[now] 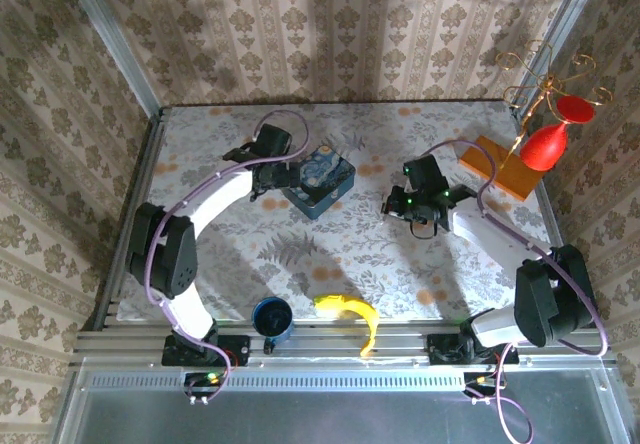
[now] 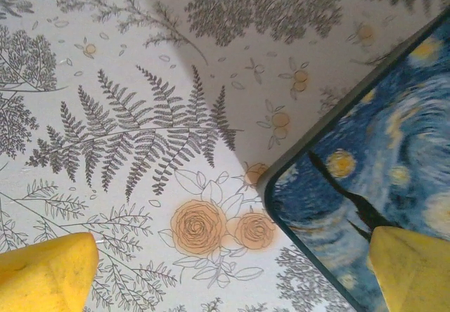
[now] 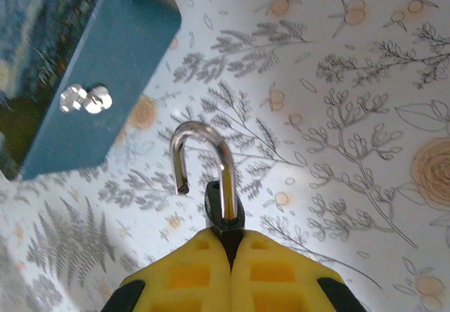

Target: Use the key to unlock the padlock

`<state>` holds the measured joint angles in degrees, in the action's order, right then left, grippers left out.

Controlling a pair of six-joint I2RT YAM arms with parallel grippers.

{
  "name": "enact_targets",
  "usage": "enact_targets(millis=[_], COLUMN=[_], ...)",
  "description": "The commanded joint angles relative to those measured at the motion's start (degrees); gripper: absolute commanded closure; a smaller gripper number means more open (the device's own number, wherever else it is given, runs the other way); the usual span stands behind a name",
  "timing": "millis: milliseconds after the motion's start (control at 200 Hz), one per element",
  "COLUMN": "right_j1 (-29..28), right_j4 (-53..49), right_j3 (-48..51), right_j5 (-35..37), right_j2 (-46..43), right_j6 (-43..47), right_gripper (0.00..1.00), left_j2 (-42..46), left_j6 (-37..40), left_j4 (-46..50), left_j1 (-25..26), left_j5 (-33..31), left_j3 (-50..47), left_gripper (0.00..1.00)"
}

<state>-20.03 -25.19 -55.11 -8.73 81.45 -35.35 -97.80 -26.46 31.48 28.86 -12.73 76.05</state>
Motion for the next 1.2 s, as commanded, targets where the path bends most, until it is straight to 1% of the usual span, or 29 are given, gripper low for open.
enact_targets(millis=[0, 100, 290, 310, 425, 610, 655, 730, 825, 910, 1045, 1115, 1195], right_j1=[0.9, 2.2, 6.2, 6.5, 7.8, 10.4, 10.9, 11.3, 11.4, 11.4, 11.4, 11.2, 10.6], right_j4=[-12.4, -15.1, -20.9, -21.7, -24.0, -23.4, -22.8, -22.0, -23.0, -24.1, -24.5, -24.0, -22.1], right_j3=[-5.6, -10.0, -19.4, -20.4, -24.1, -25.8, -25.8, -25.7, -26.5, -27.0, -27.1, -27.2, -27.5], right_j5=[-2.2, -2.8, -8.2, -8.3, -7.4, -6.7, -7.3, -7.4, -3.8, -0.8, 0.7, 1.2, 0.2], right_j2=[3.9, 8.1, 18.9, 20.0, 25.7, 31.0, 31.6, 32.3, 32.8, 32.4, 29.1, 26.6, 23.9], right_j6=[7.9, 11.1, 18.1, 18.8, 21.5, 23.0, 23.1, 23.3, 23.1, 22.9, 21.4, 20.2, 18.9], right_gripper=[1.00, 1.00, 1.00, 1.00, 1.00, 0.99, 0.97, 0.90, 0.83, 0.73, 0.63, 0.60, 0.58], left_j2=[3.9, 6.0, 9.0, 9.2, 10.0, 9.8, 9.7, 9.6, 9.4, 9.4, 10.2, 10.5, 10.7], left_j6=[-2.0, -3.7, -6.5, -6.7, -8.0, -9.0, -9.0, -9.2, -9.2, -9.4, -10.3, -11.2, -12.6], left_j4=[1.4, 1.2, -0.1, -0.3, -1.3, -2.0, -2.0, -2.2, -2.1, -2.0, -2.2, -2.8, -4.3], left_j1=[-0.9, -1.8, -2.3, -3.8, -4.0, -4.0, -4.0, -4.1, -4.1, -4.2, -4.3, -4.4, -4.4], left_j5=[3.8, 5.8, 10.0, 10.3, 11.8, 13.2, 13.4, 13.5, 13.6, 13.8, 14.3, 15.1, 16.6], left_j3=[-1.8, -3.4, -6.5, -6.8, -8.3, -9.1, -9.0, -9.0, -8.9, -9.0, -9.6, -10.2, -11.0], left_gripper=[0.00, 0.00, 0.00, 0.00, 0.00, 0.00, 0.00, 0.00, 0.00, 0.00, 0.00, 0.00, 0.00])
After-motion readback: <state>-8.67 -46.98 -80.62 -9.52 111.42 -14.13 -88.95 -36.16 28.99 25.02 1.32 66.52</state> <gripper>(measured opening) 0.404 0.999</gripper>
